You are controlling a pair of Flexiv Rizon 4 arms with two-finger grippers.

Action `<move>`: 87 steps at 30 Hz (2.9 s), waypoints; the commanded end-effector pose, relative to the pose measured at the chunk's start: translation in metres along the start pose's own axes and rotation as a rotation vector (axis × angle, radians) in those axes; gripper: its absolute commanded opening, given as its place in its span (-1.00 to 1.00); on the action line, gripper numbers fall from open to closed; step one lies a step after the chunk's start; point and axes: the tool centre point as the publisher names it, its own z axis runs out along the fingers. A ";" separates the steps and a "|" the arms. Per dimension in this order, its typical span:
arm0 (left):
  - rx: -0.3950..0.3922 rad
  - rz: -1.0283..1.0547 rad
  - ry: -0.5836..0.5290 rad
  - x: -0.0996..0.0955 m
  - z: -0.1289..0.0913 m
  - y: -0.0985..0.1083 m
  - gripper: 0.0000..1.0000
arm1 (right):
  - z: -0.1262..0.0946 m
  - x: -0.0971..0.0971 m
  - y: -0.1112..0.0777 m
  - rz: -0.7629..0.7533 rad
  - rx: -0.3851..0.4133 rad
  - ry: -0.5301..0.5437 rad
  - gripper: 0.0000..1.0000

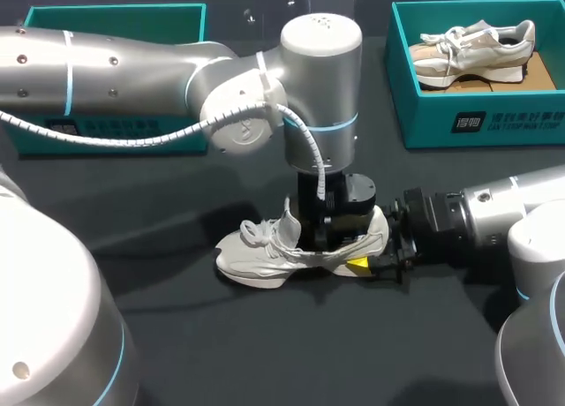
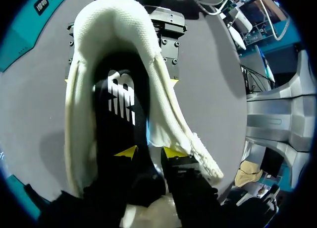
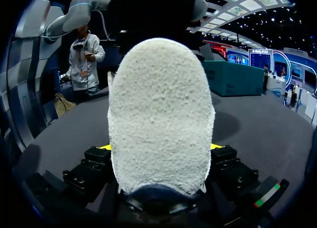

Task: Take the shoe out of the shoebox, open the shoe tongue, remove and reinsert the insole, then place the shoe into the shoebox

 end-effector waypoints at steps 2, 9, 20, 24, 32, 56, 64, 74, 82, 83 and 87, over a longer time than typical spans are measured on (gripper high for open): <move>0.002 -0.007 -0.029 -0.001 0.011 -0.006 -0.15 | 0.001 0.000 0.001 0.001 0.001 -0.003 -1.00; -0.004 -0.004 -0.091 -0.007 0.021 -0.012 -0.14 | 0.001 0.000 0.001 0.001 0.001 -0.003 -1.00; -0.019 -0.034 -0.193 -0.019 0.036 -0.016 -0.51 | 0.001 0.000 0.001 0.001 0.001 -0.003 -1.00; -0.014 -0.062 -0.198 -0.030 0.033 -0.015 -1.00 | 0.001 0.000 0.001 0.001 0.001 -0.003 -1.00; 0.040 -0.110 -0.176 -0.037 0.020 -0.004 -1.00 | 0.001 0.000 0.001 0.001 0.001 -0.003 -1.00; 0.314 -0.224 -0.009 -0.018 -0.032 0.021 -1.00 | 0.001 0.000 0.001 0.001 0.001 -0.003 -1.00; 0.335 -0.235 0.008 -0.012 -0.033 0.027 -1.00 | 0.001 0.000 0.001 0.001 0.001 -0.003 -1.00; 0.375 -0.263 0.011 -0.012 -0.042 0.030 -1.00 | 0.001 0.000 0.001 0.001 0.001 -0.003 -1.00; 0.443 -0.238 -0.010 -0.007 -0.060 0.015 -1.00 | 0.001 0.000 0.001 0.001 0.001 -0.003 -1.00; 0.450 -0.233 -0.013 -0.006 -0.063 0.012 -1.00 | 0.001 0.000 0.001 0.001 0.001 -0.003 -1.00; 0.474 -0.218 -0.046 -0.005 -0.073 -0.002 -1.00 | 0.001 0.000 0.001 0.001 0.001 -0.003 -1.00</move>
